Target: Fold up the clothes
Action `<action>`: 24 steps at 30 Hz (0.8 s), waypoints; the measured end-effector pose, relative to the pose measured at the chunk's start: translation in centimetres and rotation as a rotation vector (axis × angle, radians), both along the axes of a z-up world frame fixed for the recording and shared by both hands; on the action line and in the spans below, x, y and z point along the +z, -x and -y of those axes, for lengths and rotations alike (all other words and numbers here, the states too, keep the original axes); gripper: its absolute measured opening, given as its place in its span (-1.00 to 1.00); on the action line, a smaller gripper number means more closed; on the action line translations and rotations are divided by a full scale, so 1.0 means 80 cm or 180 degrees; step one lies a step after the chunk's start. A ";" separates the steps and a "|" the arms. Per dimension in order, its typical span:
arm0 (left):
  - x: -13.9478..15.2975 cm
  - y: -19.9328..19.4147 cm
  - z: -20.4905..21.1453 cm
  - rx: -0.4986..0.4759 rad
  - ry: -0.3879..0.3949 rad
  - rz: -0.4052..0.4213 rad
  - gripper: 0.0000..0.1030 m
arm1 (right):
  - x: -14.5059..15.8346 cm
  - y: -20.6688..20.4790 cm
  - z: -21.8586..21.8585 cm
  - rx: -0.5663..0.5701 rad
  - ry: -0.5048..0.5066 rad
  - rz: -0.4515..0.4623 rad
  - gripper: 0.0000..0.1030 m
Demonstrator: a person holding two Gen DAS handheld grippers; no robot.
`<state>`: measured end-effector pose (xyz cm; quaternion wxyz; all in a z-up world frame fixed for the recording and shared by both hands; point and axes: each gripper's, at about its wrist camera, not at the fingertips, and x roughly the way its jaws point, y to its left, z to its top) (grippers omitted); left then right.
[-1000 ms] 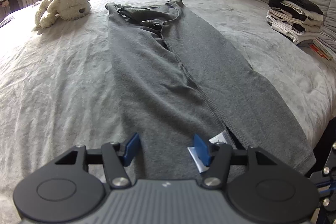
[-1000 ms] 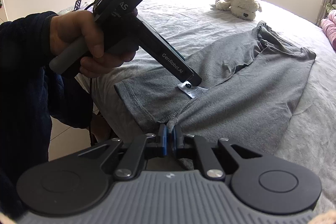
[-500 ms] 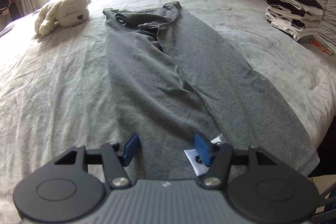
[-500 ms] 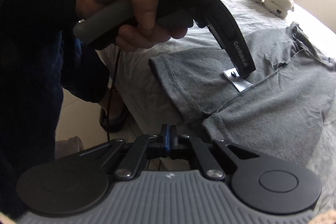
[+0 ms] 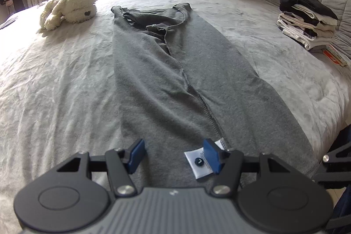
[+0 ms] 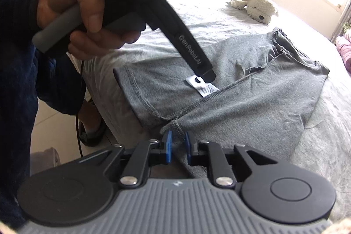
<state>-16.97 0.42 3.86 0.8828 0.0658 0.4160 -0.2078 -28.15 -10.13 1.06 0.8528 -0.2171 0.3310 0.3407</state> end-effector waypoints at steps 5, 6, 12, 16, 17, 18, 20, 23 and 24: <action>0.011 0.002 -0.032 0.0361 0.0235 -0.0080 0.18 | -0.003 0.005 -0.003 0.0089 0.0072 0.0064 -0.20; 0.012 0.003 -0.039 0.0439 0.0251 -0.0081 0.18 | -0.004 0.003 -0.002 0.0070 0.0081 0.0054 -0.32; 0.000 0.018 -0.085 0.0802 0.0470 -0.0295 0.18 | 0.007 -0.005 0.016 -0.0012 -0.0067 0.0012 -0.57; -0.009 0.034 -0.103 0.0857 0.0648 -0.0406 0.18 | 0.026 -0.012 0.047 -0.0263 -0.0406 -0.0021 -0.42; -0.011 0.039 -0.103 0.0843 0.0667 -0.0405 0.17 | 0.031 -0.015 0.057 -0.0367 -0.0525 -0.0052 -0.36; -0.011 0.043 -0.103 0.0833 0.0686 -0.0397 0.17 | 0.032 -0.021 0.068 -0.0562 -0.0621 -0.0116 -0.27; -0.012 0.052 -0.101 0.0795 0.0719 -0.0383 0.16 | 0.030 -0.034 0.093 -0.1008 -0.0822 -0.0321 -0.27; -0.016 0.063 -0.096 0.0696 0.0752 -0.0373 0.16 | 0.015 -0.050 0.138 -0.1681 -0.1244 -0.0824 -0.26; -0.018 0.067 -0.094 0.0663 0.0763 -0.0369 0.16 | 0.008 -0.047 0.149 -0.1808 -0.1392 -0.0998 -0.26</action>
